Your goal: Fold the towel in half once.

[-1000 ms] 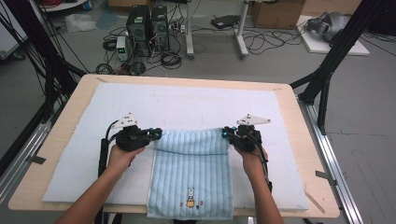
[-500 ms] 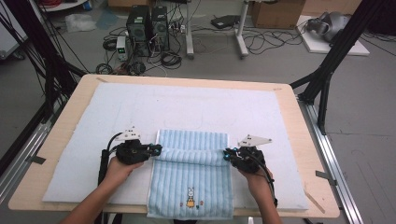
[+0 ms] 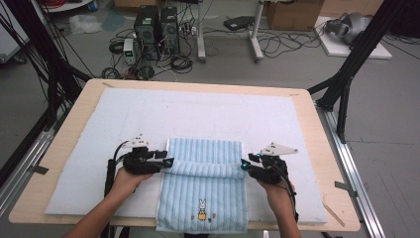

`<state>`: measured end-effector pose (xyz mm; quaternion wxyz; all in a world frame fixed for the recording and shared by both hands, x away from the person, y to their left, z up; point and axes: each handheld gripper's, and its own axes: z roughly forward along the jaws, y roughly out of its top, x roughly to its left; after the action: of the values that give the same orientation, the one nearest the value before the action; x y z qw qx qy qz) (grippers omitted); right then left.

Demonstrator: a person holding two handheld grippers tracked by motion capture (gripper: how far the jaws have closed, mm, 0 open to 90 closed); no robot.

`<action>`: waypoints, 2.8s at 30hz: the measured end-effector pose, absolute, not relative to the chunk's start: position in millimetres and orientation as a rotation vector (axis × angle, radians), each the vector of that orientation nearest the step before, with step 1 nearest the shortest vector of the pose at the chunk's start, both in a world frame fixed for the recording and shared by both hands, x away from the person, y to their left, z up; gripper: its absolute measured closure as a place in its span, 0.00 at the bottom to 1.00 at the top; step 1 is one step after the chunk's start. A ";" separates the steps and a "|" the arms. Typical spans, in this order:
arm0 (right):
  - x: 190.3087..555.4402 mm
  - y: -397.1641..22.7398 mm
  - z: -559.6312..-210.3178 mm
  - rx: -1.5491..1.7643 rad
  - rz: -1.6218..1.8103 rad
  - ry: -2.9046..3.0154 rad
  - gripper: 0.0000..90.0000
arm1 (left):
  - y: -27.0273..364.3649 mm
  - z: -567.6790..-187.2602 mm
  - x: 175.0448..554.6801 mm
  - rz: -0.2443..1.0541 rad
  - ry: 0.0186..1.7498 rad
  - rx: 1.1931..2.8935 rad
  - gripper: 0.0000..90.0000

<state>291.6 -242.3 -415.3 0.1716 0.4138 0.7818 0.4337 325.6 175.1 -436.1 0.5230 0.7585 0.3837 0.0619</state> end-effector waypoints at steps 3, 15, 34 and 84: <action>303.0 -245.5 -415.0 1.245 1.229 2.151 0.62 | 182.1 -432.3 336.6 0.202 0.973 1.769 0.54; 339.7 -220.0 -443.0 1.342 1.063 2.272 0.61 | 160.6 -452.3 361.3 0.251 1.061 1.921 0.54; 368.3 -201.9 -433.3 1.264 1.071 2.210 0.94 | 165.3 -439.8 400.2 0.267 1.106 1.841 0.96; 397.6 -221.4 -428.7 1.319 1.193 2.235 0.60 | 163.8 -451.1 415.4 0.215 0.965 1.932 0.78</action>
<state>397.6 -221.4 -428.7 0.1422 0.4570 0.7746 0.4134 415.4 163.8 -451.1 0.4669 0.7872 0.3932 0.0878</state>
